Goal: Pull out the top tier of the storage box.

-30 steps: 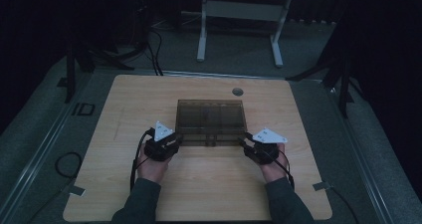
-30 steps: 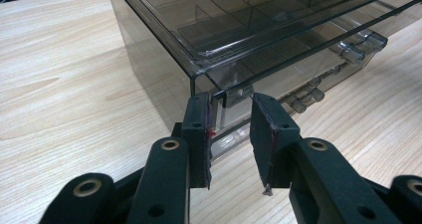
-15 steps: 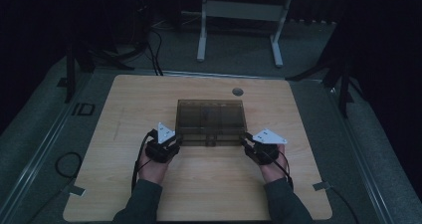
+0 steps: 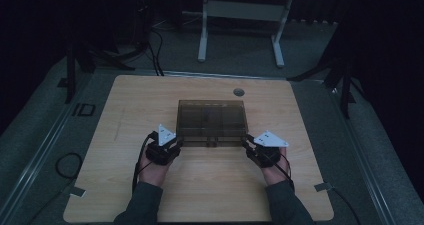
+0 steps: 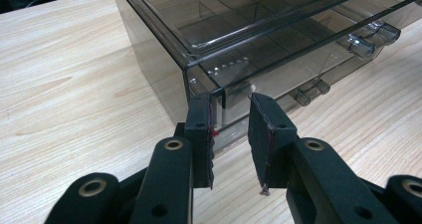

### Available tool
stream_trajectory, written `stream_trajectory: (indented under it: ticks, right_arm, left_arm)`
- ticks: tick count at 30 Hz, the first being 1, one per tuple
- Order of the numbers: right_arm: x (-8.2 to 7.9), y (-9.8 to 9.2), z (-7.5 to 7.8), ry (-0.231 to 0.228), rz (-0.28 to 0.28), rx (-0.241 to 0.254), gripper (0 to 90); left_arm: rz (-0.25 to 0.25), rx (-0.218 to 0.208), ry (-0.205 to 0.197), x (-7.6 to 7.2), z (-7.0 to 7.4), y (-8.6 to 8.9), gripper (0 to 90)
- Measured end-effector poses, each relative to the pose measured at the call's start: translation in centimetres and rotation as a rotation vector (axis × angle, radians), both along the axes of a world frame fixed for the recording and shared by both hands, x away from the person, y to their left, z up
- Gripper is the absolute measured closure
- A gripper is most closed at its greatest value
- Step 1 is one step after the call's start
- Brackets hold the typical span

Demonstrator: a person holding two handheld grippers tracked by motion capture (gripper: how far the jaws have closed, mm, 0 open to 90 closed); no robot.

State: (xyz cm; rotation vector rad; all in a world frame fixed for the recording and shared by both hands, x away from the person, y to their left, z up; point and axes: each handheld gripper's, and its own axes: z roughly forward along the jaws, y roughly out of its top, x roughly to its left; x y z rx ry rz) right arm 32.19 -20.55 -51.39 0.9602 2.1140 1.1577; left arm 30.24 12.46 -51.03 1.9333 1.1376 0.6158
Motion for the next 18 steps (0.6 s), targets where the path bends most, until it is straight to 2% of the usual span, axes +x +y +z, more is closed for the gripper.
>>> stream_trajectory:
  ticks: [18]
  right_arm:
    - [-0.91, -0.01, 0.13, -0.002, 0.006, 0.001, 70.9]
  left_arm:
    - [0.005, -0.004, 0.004, -0.88, 0.22, 0.03, 72.3]
